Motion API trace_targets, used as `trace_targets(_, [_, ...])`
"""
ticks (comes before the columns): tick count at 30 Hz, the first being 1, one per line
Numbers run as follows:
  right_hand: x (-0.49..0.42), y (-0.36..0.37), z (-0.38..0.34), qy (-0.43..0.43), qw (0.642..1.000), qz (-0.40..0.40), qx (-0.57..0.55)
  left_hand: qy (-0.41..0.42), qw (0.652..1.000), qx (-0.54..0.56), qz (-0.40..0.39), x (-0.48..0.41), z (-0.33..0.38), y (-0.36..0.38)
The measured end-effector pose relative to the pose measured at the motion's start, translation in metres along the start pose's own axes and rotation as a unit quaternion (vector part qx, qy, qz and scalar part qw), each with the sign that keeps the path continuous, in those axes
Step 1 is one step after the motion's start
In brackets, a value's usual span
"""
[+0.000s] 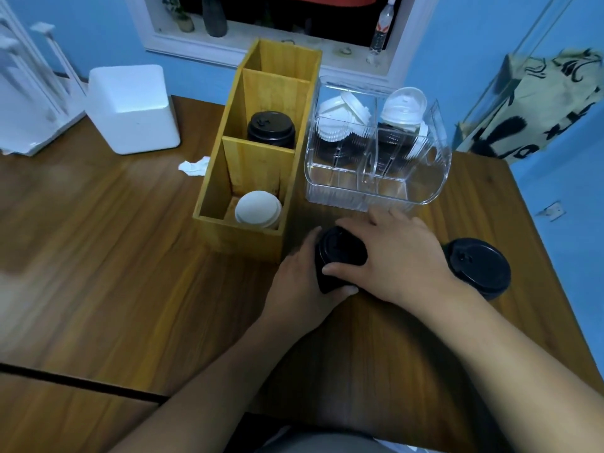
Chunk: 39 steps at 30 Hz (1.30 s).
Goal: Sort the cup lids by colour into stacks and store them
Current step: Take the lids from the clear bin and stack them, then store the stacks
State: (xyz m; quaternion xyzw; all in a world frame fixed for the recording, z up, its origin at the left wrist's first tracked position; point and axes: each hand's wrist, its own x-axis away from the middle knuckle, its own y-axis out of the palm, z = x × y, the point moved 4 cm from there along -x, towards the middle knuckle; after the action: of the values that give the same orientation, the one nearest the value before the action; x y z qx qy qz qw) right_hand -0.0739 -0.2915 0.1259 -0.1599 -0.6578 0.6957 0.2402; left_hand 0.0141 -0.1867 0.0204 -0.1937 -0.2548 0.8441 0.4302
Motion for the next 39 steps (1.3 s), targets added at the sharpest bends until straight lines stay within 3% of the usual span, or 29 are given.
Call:
trace_targets(13, [-0.024, 0.0, -0.002, -0.088, 0.992, -0.068, 0.063, 0.038, 0.999, -0.037, -0.004, 0.0, 0.004, -0.001])
trace_targets(17, [-0.041, -0.025, 0.019, -0.091, 0.989, -0.105, -0.04, 0.032, 0.998, -0.048, -0.007, -0.002, 0.002, 0.0])
trace_targets(20, [-0.078, -0.052, 0.061, -0.039, 0.99, 0.016, -0.136, 0.021, 0.998, -0.06, -0.013, -0.003, 0.0, 0.001])
trace_targets(22, [-0.111, -0.059, 0.097, 0.009, 0.982, 0.107, -0.154, 0.019, 0.998, -0.057, -0.018, -0.002, -0.002, 0.003])
trace_targets(24, [-0.144, -0.058, 0.132, 0.05, 0.978, 0.142, -0.142, 0.014, 0.998, -0.056, -0.021, -0.002, -0.003, 0.003])
trace_targets(32, [-0.205, -0.034, 0.169, 0.14, 0.987, 0.076, 0.008, 0.001, 0.997, -0.063, -0.037, -0.002, -0.003, 0.004])
trace_targets(39, [-0.213, -0.033, 0.158, 0.116, 0.986, 0.123, 0.001, 0.0, 0.997, -0.069, -0.046, -0.003, -0.001, 0.002])
